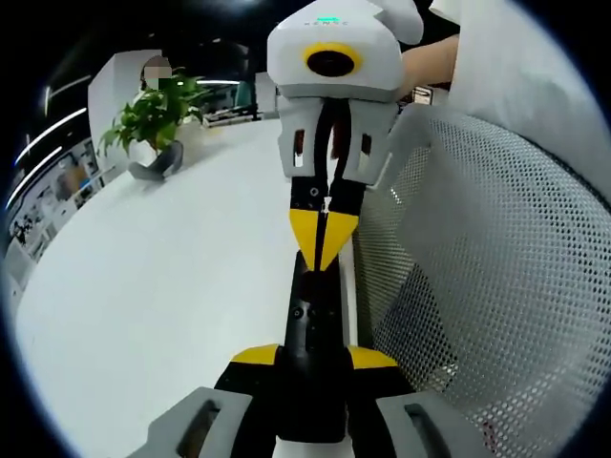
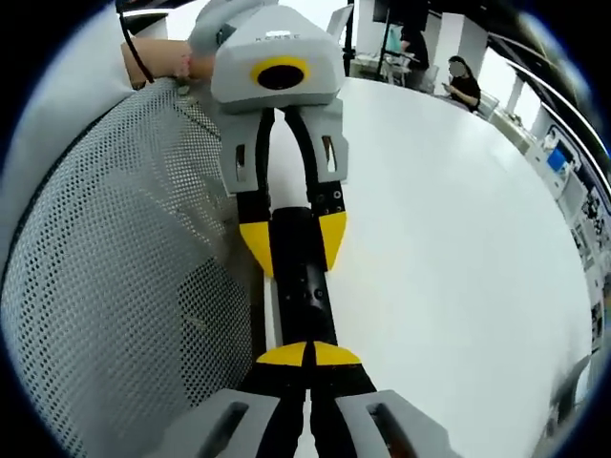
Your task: Press the specified remote control buttons in sequence, fully releasing each button before pressing the next.
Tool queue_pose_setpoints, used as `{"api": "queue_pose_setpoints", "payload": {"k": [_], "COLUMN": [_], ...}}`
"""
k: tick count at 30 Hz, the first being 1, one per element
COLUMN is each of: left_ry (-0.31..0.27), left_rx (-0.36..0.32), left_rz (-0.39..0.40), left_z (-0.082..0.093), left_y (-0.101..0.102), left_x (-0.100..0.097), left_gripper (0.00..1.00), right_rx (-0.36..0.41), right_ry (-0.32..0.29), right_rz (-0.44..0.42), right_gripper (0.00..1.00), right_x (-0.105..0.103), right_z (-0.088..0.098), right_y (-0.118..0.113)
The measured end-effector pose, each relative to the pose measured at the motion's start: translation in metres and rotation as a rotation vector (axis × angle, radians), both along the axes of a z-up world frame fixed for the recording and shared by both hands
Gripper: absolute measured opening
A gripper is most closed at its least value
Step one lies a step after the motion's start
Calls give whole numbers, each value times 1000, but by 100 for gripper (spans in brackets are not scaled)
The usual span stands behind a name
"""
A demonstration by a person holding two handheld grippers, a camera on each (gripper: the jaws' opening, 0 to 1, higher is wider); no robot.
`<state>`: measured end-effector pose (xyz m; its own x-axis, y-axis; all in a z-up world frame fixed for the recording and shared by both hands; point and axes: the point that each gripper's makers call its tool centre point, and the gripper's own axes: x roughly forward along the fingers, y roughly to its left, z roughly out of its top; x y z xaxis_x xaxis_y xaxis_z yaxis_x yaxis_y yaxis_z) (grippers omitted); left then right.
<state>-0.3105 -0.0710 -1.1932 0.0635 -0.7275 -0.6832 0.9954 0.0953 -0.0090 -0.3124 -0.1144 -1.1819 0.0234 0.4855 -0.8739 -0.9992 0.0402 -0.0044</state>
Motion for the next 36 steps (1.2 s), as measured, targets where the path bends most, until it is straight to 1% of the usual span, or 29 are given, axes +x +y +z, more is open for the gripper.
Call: {"api": "queue_pose_setpoints", "payload": {"k": [4,5,6,9,12,15,17,19,20,22,23,24,25,27,30,31,33,35,36], "left_ry": [0,1,0,1,1,0,1,2,2,2,1,1,1,0,0,0,0,0,-1], "left_rx": [1,2,2,4,5,5,5,4,4,3,3,3,3,3,3,4,4,4,4], "left_rz": [-1,1,2,2,3,3,4,6,7,7,6,5,5,4,3,3,4,3,3], "left_z": [0,0,0,0,0,0,0,0,0,0,0,0,0,0,1,1,1,1,1], "left_y": [0,0,0,0,0,0,0,0,0,0,0,0,0,0,0,0,0,0,0], "left_x": [0,0,0,0,0,0,0,0,0,0,0,0,0,0,0,0,0,0,0], "left_gripper": [24,24,24,24,24,24,24,24,24,24,24,24,24,24,24,24,24,24,24], "right_rx": [-15,-23,-18,-26,-25,-19,7,66,116,177,211,224,236,234,215,196,163,133,101], "right_ry": [-15,-25,-48,-76,-47,-31,-2,38,71,103,123,129,129,128,109,84,59,46,36], "right_rz": [-26,-21,-8,19,-13,-19,-64,-139,-203,-265,-311,-319,-319,-304,-240,-195,-155,-133,-112], "right_gripper": [0,0,0,0,0,0,0,0,0,0,0,0,0,0,0,0,0,0,0], "right_x": [0,0,1,2,5,5,6,6,7,8,9,9,9,8,7,6,5,4,4], "right_z": [0,0,-1,-2,-2,-1,-1,0,1,2,2,2,2,3,2,2,1,0,0], "right_y": [0,0,3,6,7,6,7,8,8,7,6,6,6,7,11,12,13,14,14]}}
